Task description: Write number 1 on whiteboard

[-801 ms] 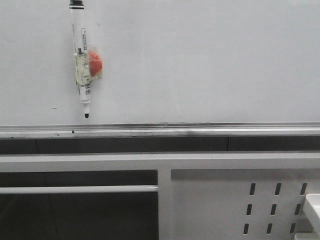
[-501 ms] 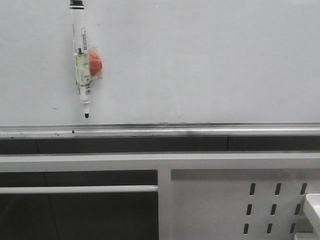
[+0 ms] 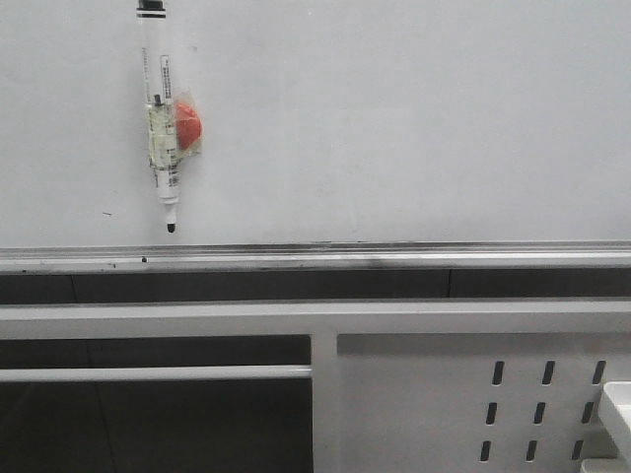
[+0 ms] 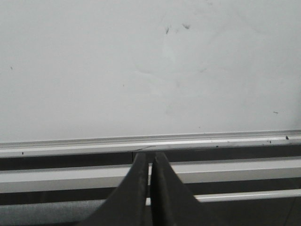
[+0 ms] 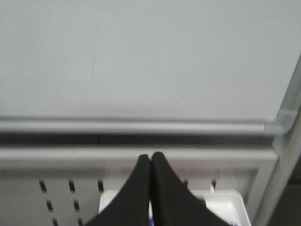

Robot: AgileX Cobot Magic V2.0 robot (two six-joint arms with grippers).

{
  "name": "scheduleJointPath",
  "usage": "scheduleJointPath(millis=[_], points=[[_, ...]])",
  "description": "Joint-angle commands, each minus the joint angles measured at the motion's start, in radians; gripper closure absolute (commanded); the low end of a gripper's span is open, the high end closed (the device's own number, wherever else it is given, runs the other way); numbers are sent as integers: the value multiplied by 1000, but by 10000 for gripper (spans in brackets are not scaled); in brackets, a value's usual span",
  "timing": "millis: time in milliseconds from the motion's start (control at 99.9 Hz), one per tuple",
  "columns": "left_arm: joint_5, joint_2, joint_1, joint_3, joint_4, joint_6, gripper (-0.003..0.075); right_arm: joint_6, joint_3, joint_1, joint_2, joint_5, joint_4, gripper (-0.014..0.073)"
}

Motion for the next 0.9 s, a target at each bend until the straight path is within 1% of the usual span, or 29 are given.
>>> scheduleJointPath(millis=[0,120,210,270,441,491,551,611,641,671,701,781,821,891], points=[[-93,-22,1,35,-11,0,740,-3,14,-7,-16,-296,3,663],[-97,-22,1,35,-11,0,740,-3,14,-7,-16,-469,3,663],[-140,-22,1,35,69,0,740,-3,14,-7,-16,-533,3,663],[-194,-22,1,35,83,0,740,-3,14,-7,-16,-555,3,663],[-270,-22,1,35,78,0,740,0,14,-7,-16,-567,10,663],[-301,-22,1,35,46,0,740,12,12,-7,-16,-591,10,663],[-362,-22,1,35,-27,-16,740,85,1,-7,-16,-608,43,663],[-460,-22,1,33,-98,-21,740,179,-30,-7,-16,-543,49,663],[-486,-22,1,24,-119,-21,740,210,-65,-7,-16,-487,43,663],[-483,-20,1,0,-119,-21,740,216,-102,-7,-16,-418,43,663],[-450,-11,1,-31,-119,-21,740,216,-144,-7,-12,-316,43,663],[-244,33,1,-153,-109,-21,740,216,-280,-7,15,-91,43,663],[-163,76,1,-225,-100,-19,740,216,-336,-7,45,24,43,663],[-132,161,1,-324,-100,-19,740,216,-431,-7,107,179,54,663]])
